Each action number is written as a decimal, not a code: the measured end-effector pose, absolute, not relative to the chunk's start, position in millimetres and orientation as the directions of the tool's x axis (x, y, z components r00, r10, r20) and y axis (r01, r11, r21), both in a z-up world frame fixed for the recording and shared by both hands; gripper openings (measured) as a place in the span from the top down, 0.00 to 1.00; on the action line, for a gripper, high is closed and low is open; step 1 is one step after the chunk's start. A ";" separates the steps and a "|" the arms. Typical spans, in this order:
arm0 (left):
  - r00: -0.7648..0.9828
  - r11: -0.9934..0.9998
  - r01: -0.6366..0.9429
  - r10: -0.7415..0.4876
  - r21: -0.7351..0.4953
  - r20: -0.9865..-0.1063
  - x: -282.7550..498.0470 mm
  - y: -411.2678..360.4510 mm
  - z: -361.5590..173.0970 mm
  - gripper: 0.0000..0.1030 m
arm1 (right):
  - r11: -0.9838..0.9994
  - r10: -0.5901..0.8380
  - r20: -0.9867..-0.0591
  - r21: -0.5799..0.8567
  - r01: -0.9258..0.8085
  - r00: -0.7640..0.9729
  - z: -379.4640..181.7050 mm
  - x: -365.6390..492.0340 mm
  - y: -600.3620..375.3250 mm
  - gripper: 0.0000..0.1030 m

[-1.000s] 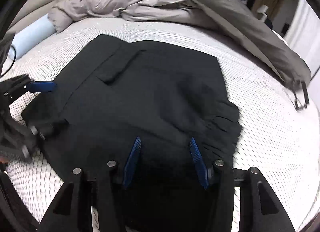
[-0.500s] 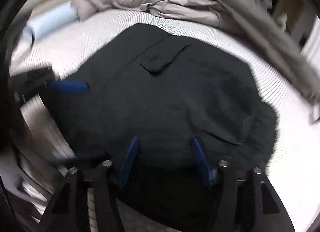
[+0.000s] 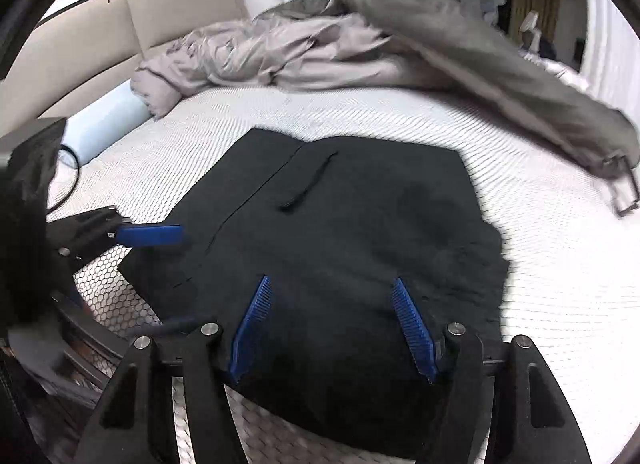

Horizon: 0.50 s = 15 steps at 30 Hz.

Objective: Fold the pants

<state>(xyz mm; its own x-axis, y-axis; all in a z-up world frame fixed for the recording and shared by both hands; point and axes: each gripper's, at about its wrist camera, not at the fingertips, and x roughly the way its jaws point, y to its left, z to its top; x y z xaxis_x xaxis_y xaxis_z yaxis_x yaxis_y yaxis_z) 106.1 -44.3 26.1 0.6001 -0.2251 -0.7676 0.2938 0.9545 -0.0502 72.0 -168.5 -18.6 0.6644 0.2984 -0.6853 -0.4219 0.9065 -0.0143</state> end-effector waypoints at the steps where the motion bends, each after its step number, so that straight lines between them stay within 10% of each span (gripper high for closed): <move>1: 0.595 0.955 0.295 -0.197 -0.017 -0.779 111.9 -48.5 17.1 0.17 | 0.909 0.287 -0.703 -0.016 -0.417 0.651 -27.4 72.1 -166.5 0.41; 15: 0.647 0.958 0.276 -0.249 -0.083 -0.721 93.3 -2.1 41.7 0.23 | 0.903 0.233 -0.723 -0.087 -0.420 0.651 -20.7 30.7 -205.9 0.56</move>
<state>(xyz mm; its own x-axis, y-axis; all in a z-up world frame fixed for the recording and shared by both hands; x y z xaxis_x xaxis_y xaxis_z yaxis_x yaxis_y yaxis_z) 93.3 -2.1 41.7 0.6467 -0.2488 -0.7210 0.2759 0.9576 -0.0830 30.7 -205.9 -20.7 0.6507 0.2335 -0.7226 -0.4205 0.9031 -0.0868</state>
